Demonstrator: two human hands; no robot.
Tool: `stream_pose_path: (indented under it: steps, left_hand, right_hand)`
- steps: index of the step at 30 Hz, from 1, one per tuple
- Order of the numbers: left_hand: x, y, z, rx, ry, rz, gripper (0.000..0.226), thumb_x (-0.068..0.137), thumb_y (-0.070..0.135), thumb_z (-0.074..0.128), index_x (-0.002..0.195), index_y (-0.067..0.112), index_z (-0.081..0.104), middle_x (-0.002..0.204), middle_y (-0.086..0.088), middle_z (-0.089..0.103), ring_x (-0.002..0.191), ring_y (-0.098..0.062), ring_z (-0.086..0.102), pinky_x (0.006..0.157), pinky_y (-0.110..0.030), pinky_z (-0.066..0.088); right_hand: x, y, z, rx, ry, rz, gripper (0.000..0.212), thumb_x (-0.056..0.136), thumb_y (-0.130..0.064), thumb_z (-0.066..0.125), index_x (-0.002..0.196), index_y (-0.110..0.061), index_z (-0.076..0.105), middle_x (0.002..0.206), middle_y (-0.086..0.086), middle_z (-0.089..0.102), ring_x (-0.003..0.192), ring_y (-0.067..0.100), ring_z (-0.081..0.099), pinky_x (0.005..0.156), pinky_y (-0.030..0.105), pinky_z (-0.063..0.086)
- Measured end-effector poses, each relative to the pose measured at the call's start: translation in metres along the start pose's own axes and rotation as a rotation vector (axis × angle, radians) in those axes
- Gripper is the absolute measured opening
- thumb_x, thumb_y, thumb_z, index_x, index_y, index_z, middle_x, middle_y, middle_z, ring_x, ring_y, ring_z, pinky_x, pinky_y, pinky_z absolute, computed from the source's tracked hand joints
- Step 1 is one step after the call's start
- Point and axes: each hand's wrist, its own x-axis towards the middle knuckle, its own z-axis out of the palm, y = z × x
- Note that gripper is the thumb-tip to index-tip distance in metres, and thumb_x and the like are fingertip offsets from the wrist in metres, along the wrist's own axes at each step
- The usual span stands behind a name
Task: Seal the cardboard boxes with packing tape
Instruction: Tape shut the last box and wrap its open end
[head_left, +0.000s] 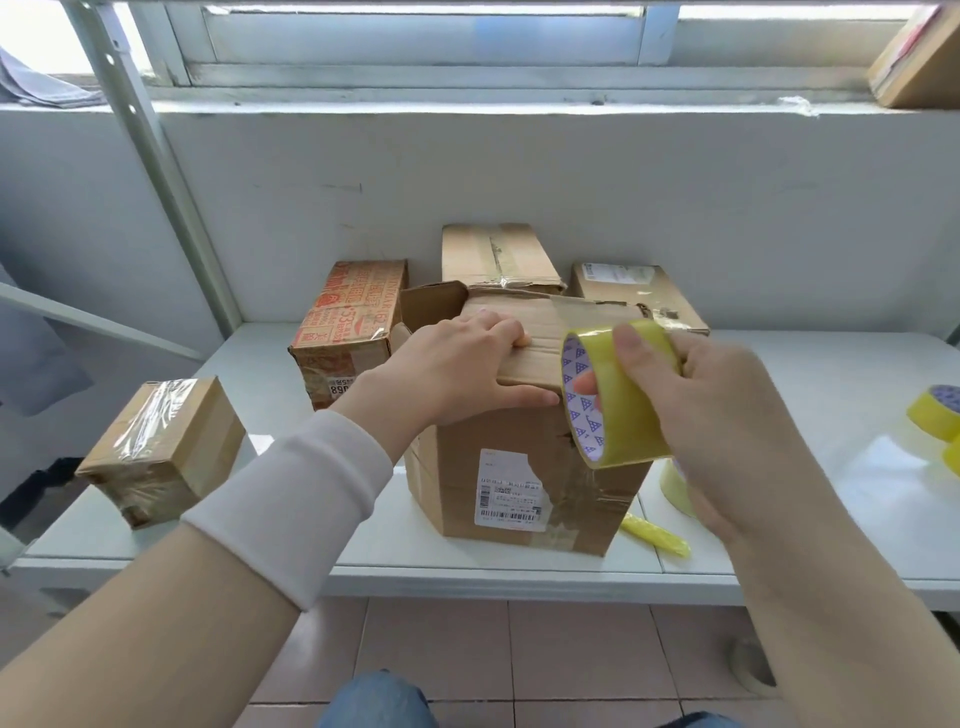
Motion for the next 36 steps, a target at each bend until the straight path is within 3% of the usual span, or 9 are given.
stream_pose_path:
  steps: [3, 9, 15, 19, 23, 27, 30, 34, 36]
  left_hand:
    - [0.002, 0.002, 0.001, -0.003, 0.014, 0.000, 0.074, 0.079, 0.073, 0.043, 0.136, 0.027, 0.040, 0.145, 0.004, 0.037, 0.127, -0.020, 0.042, 0.084, -0.031, 0.031]
    - [0.002, -0.001, 0.003, -0.031, 0.032, 0.005, 0.074, 0.077, 0.074, 0.044, 0.134, 0.027, 0.041, 0.143, 0.003, 0.039, 0.126, -0.020, 0.042, 0.084, -0.033, 0.032]
    - [0.002, -0.006, 0.002, 0.018, 0.022, 0.056, 0.078, 0.080, 0.071, 0.042, 0.146, 0.029, 0.031, 0.156, 0.008, 0.024, 0.144, -0.015, 0.017, 0.106, -0.039, 0.030]
    - [-0.005, -0.005, 0.006, 0.132, 0.161, 0.100, 0.070, 0.085, 0.071, 0.034, 0.142, 0.030, 0.040, 0.150, 0.010, 0.037, 0.136, -0.015, 0.036, 0.096, -0.034, 0.039]
    - [-0.011, -0.002, -0.009, 0.102, 0.330, 0.055, 0.081, 0.076, 0.079, 0.020, 0.126, 0.029, 0.059, 0.132, 0.006, 0.058, 0.110, -0.028, 0.060, 0.085, -0.038, 0.047]
    - [-0.002, -0.016, -0.025, 0.077, 0.367, -0.062, 0.062, 0.085, 0.067, 0.029, 0.099, 0.023, 0.070, 0.102, -0.004, 0.068, 0.096, -0.029, 0.062, 0.083, -0.041, 0.050]
    - [0.007, -0.037, -0.013, -0.006, 0.296, -0.103, 0.060, 0.090, 0.060, 0.035, 0.079, 0.011, 0.067, 0.081, -0.009, 0.066, 0.084, -0.026, 0.061, 0.075, -0.036, 0.049]
    - [0.021, -0.077, 0.014, -0.238, 0.244, -0.206, 0.055, 0.092, 0.052, 0.044, 0.083, 0.005, 0.073, 0.080, -0.011, 0.066, 0.080, -0.024, 0.057, 0.068, -0.034, 0.042]
    - [0.030, -0.096, 0.030, -0.249, 0.178, -0.265, 0.054, 0.094, 0.050, 0.044, 0.071, 0.006, 0.067, 0.077, -0.010, 0.059, 0.080, -0.026, 0.053, 0.065, -0.033, 0.034]
  right_hand:
    - [-0.019, 0.010, -0.005, 0.026, -0.006, 0.044, 0.022, 0.089, -0.036, 0.053, 0.076, -0.022, 0.063, 0.063, -0.011, 0.071, 0.067, 0.008, 0.066, 0.059, 0.024, 0.052]
    - [-0.049, 0.047, 0.006, 0.065, -0.051, 0.146, 0.014, 0.090, -0.032, 0.052, 0.089, -0.020, 0.059, 0.064, -0.014, 0.071, 0.061, -0.004, 0.064, 0.053, 0.007, 0.045]
    - [-0.050, 0.062, 0.019, 0.068, -0.023, 0.107, 0.023, 0.086, -0.040, 0.050, 0.093, -0.020, 0.060, 0.074, -0.009, 0.074, 0.076, 0.007, 0.069, 0.064, 0.019, 0.052]
    - [-0.051, 0.059, 0.017, 0.097, 0.003, 0.056, 0.031, 0.077, -0.047, 0.046, 0.091, -0.023, 0.059, 0.071, -0.008, 0.074, 0.075, 0.007, 0.069, 0.067, 0.024, 0.055]
    - [-0.037, 0.030, 0.005, 0.155, -0.006, -0.011, 0.028, 0.084, -0.042, 0.047, 0.087, -0.018, 0.060, 0.063, -0.005, 0.072, 0.058, 0.007, 0.066, 0.059, 0.026, 0.056]
    - [0.000, -0.003, -0.002, 0.240, -0.065, -0.019, 0.032, 0.094, -0.035, 0.046, 0.078, -0.010, 0.061, 0.052, -0.003, 0.067, 0.042, 0.008, 0.057, 0.044, 0.020, 0.051]
    - [0.029, -0.004, 0.008, 0.230, -0.160, -0.010, 0.034, 0.095, -0.035, 0.046, 0.076, -0.012, 0.062, 0.056, -0.002, 0.068, 0.044, 0.008, 0.059, 0.050, 0.025, 0.054]
    - [0.063, 0.026, 0.039, 0.234, -0.202, -0.018, 0.017, 0.095, -0.027, 0.050, 0.091, -0.017, 0.062, 0.072, -0.004, 0.072, 0.065, 0.007, 0.067, 0.066, 0.023, 0.056]
    - [0.080, 0.042, 0.057, 0.228, -0.207, -0.005, 0.012, 0.094, -0.024, 0.053, 0.099, -0.014, 0.059, 0.084, -0.004, 0.070, 0.074, 0.007, 0.065, 0.073, 0.020, 0.053]
